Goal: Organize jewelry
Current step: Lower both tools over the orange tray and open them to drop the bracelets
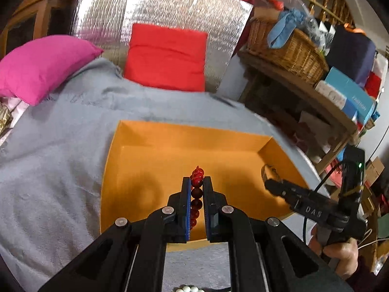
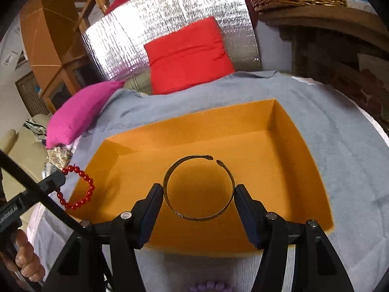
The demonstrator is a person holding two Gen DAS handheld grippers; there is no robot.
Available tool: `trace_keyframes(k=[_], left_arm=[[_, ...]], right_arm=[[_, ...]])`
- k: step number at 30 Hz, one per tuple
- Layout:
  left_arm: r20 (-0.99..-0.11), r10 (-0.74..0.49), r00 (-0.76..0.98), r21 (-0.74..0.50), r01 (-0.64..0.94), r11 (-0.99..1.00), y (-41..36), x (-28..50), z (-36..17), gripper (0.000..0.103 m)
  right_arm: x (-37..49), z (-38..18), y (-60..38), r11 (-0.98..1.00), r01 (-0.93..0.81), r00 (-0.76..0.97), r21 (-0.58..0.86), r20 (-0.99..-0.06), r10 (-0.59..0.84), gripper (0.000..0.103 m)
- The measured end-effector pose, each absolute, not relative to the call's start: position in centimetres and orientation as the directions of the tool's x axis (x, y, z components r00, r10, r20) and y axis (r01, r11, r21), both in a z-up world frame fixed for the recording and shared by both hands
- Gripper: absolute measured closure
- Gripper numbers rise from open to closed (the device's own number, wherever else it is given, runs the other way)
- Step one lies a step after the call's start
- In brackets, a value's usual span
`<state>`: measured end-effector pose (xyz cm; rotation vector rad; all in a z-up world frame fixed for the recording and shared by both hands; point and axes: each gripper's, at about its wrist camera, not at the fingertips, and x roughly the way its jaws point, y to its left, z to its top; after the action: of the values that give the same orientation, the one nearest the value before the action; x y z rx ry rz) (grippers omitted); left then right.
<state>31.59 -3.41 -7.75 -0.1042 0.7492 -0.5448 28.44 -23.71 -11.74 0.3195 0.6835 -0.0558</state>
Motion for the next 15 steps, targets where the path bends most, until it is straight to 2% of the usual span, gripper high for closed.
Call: trace_keyframes(k=[12,15], left_arm=[[-0.735,-0.386,0.558,-0.183,0.385,0.905,-5.1,33.2,-10.8,0.093],[-0.760,-0.325,0.562,-0.123,0.367,0.922,-5.5,33.0,-11.1,0.089]], right_arm=[[32.0,-13.1,-23.9,0.959,0.179,0.720,0.217,-0.693,0.023,0.039],[32.1,-13.2,-24.1,0.959,0.185,0.704,0.214,-0.710,0.022,0.033]])
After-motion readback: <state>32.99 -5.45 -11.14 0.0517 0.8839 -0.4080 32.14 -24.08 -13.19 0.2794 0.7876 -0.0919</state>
